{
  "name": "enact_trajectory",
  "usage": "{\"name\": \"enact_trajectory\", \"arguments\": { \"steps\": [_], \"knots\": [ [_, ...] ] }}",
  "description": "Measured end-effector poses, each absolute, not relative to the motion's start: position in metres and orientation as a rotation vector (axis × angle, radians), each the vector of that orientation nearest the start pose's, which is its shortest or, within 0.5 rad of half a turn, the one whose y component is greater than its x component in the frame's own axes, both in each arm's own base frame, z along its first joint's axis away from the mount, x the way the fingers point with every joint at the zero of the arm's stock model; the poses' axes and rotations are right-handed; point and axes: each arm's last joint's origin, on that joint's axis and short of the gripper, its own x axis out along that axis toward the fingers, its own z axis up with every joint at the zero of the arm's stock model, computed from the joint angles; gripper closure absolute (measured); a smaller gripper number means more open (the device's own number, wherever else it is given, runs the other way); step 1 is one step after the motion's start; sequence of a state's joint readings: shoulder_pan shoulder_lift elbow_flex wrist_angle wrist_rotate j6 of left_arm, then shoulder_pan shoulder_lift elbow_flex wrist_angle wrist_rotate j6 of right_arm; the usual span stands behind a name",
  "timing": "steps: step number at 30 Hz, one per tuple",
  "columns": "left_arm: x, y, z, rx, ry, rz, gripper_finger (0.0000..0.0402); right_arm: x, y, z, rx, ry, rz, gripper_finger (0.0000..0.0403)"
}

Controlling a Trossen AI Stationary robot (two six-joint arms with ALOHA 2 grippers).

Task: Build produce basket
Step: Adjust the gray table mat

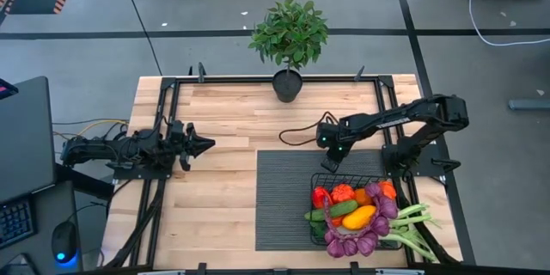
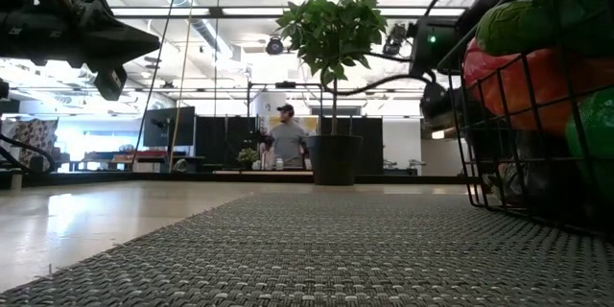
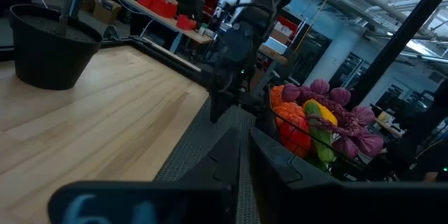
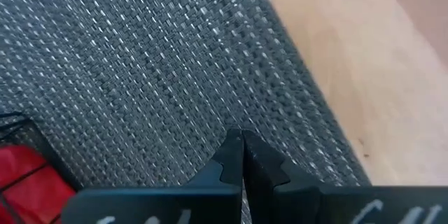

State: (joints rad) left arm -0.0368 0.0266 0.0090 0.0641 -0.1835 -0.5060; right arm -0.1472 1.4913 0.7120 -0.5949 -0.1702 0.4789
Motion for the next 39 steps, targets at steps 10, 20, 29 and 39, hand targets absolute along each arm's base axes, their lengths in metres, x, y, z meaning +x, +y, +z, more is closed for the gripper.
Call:
{"name": "enact_trajectory", "arguments": {
  "steps": [10, 20, 29, 39],
  "knots": [
    [0.098, 0.002, 0.171, -0.510, -0.083, 0.131, 0.0376, 0.248, -0.023, 0.130, 0.694, 1.306, -0.293, 0.0396],
    [0.098, 0.002, 0.171, -0.510, -0.082, 0.131, 0.0366, 0.247, -0.023, 0.129, 0.700, 1.313, -0.343, 0.0396],
    [0.098, 0.002, 0.171, -0.510, -0.082, 0.131, 0.0376, 0.245, -0.023, 0.129, 0.727, 1.321, -0.382, 0.0396],
    [0.098, 0.002, 0.171, -0.510, -0.082, 0.131, 0.0366, 0.228, -0.034, 0.140, 0.682, 1.358, -0.469, 0.0396]
  ]
}}
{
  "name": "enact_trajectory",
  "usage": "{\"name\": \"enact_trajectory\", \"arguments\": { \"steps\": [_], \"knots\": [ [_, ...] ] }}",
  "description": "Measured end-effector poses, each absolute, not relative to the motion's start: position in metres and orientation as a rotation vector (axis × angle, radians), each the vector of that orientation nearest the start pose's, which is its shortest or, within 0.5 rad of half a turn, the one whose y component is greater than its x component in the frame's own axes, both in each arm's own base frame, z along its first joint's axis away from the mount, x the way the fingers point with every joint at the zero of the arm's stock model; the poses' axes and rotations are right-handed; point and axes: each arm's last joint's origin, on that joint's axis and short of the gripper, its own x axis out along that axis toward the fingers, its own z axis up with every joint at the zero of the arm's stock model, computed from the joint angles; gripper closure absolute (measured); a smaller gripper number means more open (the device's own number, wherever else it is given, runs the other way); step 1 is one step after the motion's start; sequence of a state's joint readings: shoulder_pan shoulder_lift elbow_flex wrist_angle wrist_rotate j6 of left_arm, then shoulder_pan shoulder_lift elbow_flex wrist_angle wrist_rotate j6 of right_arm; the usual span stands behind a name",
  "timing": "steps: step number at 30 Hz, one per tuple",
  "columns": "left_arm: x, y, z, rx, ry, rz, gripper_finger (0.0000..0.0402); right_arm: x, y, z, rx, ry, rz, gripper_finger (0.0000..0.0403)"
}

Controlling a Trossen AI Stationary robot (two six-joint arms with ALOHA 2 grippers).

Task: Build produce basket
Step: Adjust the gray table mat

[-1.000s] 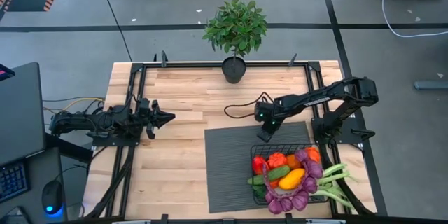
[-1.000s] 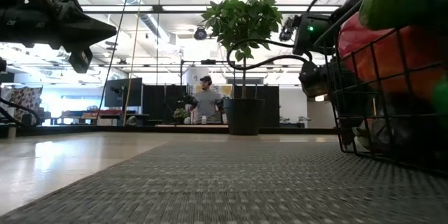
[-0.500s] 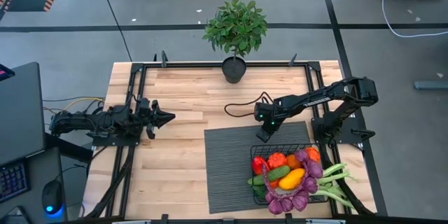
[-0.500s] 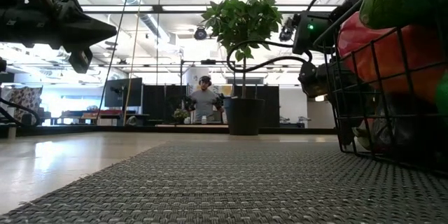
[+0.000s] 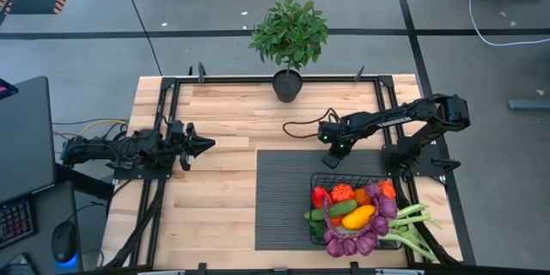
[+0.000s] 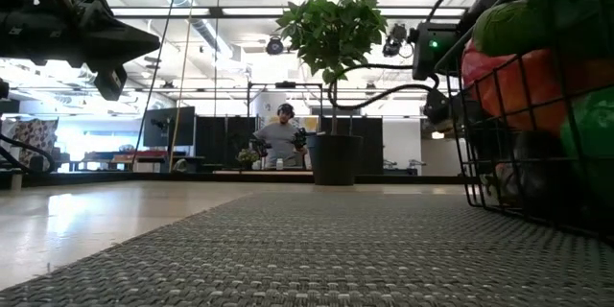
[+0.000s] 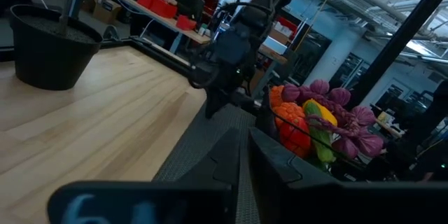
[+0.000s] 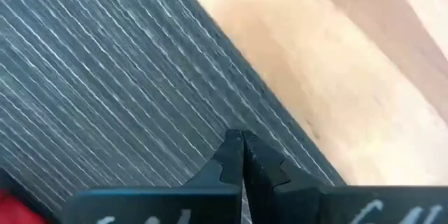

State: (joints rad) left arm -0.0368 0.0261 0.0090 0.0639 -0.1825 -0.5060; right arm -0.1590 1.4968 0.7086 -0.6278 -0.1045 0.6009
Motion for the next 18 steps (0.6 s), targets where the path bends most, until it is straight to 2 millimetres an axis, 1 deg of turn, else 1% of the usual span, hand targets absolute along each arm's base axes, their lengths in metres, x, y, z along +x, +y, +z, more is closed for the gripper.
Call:
{"name": "enact_trajectory", "arguments": {
  "steps": [4, 13, 18],
  "knots": [
    [0.098, 0.002, 0.171, -0.510, -0.082, 0.131, 0.0369, 0.222, -0.037, 0.140, 0.656, 1.415, -0.461, 0.0396],
    [0.098, 0.002, 0.171, -0.510, -0.082, 0.131, 0.0376, 0.222, -0.037, 0.147, 0.686, 1.373, -0.416, 0.0396],
    [0.098, 0.002, 0.171, -0.510, -0.082, 0.131, 0.0370, 0.210, -0.035, 0.158, 0.669, 1.408, -0.436, 0.0396]
  ]
}}
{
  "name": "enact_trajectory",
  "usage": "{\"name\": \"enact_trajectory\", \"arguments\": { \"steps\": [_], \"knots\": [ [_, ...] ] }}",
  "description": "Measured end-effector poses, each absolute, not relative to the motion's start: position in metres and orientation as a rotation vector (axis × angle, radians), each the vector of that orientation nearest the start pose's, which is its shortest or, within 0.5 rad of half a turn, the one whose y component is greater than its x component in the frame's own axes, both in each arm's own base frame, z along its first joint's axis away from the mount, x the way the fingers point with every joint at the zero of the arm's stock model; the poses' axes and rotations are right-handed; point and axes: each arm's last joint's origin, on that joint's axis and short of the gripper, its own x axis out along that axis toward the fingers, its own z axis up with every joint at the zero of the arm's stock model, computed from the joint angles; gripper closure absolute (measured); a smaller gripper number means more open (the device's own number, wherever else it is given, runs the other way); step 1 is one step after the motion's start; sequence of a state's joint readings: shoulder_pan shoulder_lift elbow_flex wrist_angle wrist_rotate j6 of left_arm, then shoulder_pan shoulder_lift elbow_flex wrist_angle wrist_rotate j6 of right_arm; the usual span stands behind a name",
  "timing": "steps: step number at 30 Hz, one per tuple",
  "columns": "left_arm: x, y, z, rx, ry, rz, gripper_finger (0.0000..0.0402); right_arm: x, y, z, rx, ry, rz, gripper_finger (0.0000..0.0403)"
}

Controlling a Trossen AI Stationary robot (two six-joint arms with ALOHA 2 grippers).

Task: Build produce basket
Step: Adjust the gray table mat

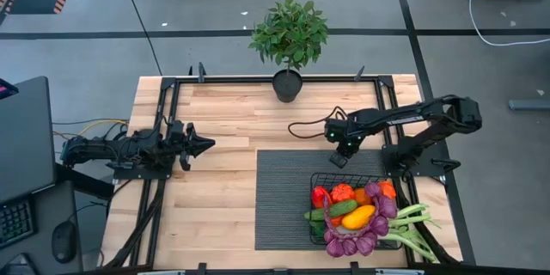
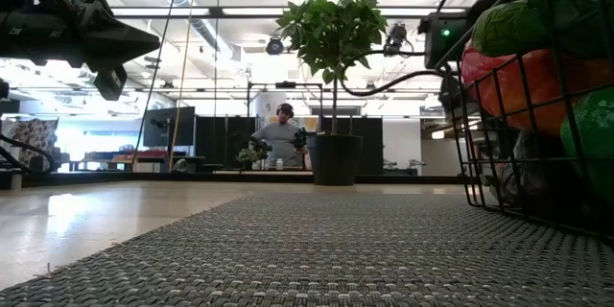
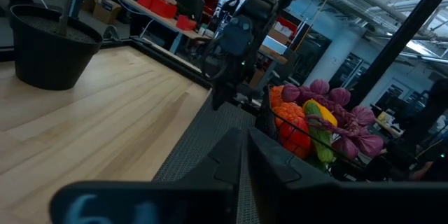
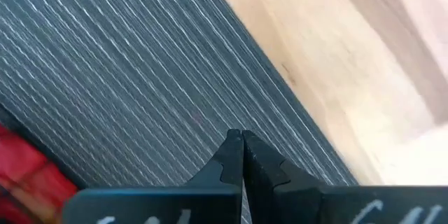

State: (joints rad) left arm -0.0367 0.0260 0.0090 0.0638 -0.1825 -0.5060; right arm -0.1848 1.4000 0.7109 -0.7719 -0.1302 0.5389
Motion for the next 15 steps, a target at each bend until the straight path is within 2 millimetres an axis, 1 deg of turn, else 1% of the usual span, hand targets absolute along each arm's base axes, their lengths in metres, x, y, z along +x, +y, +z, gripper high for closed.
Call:
{"name": "enact_trajectory", "arguments": {
  "steps": [3, 6, 9, 12, 15],
  "knots": [
    [0.098, 0.002, 0.171, -0.510, -0.082, 0.131, 0.0366, 0.202, -0.035, 0.167, 0.656, 1.410, -0.439, 0.0396],
    [0.098, 0.002, 0.171, -0.510, -0.082, 0.131, 0.0366, 0.199, -0.035, 0.176, 0.648, 1.359, -0.442, 0.0396],
    [0.098, 0.002, 0.171, -0.510, -0.083, 0.131, 0.0369, 0.195, -0.035, 0.182, 0.644, 1.325, -0.486, 0.0396],
    [0.098, 0.002, 0.171, -0.510, -0.083, 0.131, 0.0373, 0.186, -0.036, 0.181, 0.634, 1.390, -0.545, 0.0396],
    [0.098, 0.002, 0.171, -0.510, -0.083, 0.131, 0.0372, 0.173, -0.035, 0.168, 0.657, 1.479, -0.580, 0.0396]
  ]
}}
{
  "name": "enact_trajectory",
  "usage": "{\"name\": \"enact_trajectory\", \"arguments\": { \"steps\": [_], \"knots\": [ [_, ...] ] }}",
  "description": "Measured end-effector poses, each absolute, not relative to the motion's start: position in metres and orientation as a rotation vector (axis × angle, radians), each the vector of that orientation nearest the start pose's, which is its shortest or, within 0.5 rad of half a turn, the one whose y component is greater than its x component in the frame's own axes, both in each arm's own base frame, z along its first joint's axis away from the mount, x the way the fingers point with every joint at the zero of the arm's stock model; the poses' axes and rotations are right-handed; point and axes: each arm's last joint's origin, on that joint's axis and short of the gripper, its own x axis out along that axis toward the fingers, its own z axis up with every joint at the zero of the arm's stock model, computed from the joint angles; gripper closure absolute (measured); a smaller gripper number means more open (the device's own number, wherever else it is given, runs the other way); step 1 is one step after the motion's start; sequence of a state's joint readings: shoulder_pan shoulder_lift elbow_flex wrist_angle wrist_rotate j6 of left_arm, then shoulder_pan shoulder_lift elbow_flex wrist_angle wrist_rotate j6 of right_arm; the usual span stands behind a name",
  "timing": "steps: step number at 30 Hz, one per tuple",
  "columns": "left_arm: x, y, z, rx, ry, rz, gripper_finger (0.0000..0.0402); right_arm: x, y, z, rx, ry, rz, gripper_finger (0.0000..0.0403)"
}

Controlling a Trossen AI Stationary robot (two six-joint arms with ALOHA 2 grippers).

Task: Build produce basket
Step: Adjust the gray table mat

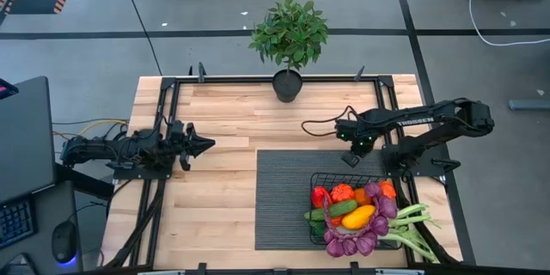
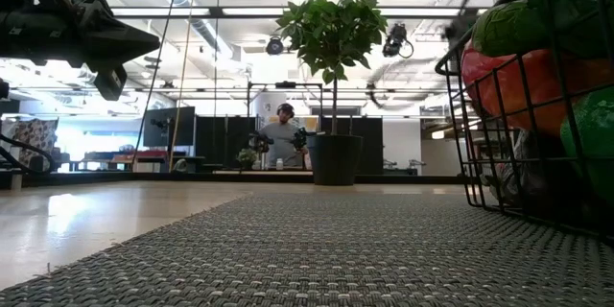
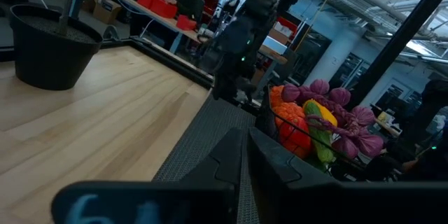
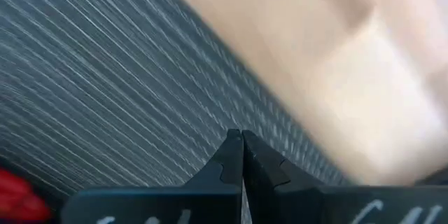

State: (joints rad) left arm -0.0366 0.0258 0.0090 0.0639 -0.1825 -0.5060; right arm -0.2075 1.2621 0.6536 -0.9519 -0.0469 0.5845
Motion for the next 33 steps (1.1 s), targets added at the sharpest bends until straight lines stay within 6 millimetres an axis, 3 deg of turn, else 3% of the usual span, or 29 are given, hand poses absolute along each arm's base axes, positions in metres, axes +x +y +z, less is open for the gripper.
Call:
{"name": "enact_trajectory", "arguments": {
  "steps": [5, 9, 14, 23, 33],
  "knots": [
    [0.098, 0.002, 0.171, -0.510, -0.082, 0.131, 0.0365, 0.148, -0.030, 0.140, 0.780, 1.593, -0.655, 0.0396],
    [0.098, 0.002, 0.171, -0.510, -0.082, 0.131, 0.0364, 0.138, -0.027, 0.130, 0.804, 1.626, -0.688, 0.0396],
    [0.098, 0.002, 0.171, -0.510, -0.082, 0.131, 0.0370, 0.137, -0.027, 0.128, 0.803, 1.623, -0.688, 0.0396],
    [0.098, 0.002, 0.171, -0.510, -0.083, 0.130, 0.0370, 0.147, -0.030, 0.146, 0.802, 1.542, -0.678, 0.0396],
    [0.098, 0.002, 0.171, -0.510, -0.083, 0.131, 0.0372, 0.145, -0.024, 0.130, 0.835, 1.532, -0.693, 0.0396]
  ]
}}
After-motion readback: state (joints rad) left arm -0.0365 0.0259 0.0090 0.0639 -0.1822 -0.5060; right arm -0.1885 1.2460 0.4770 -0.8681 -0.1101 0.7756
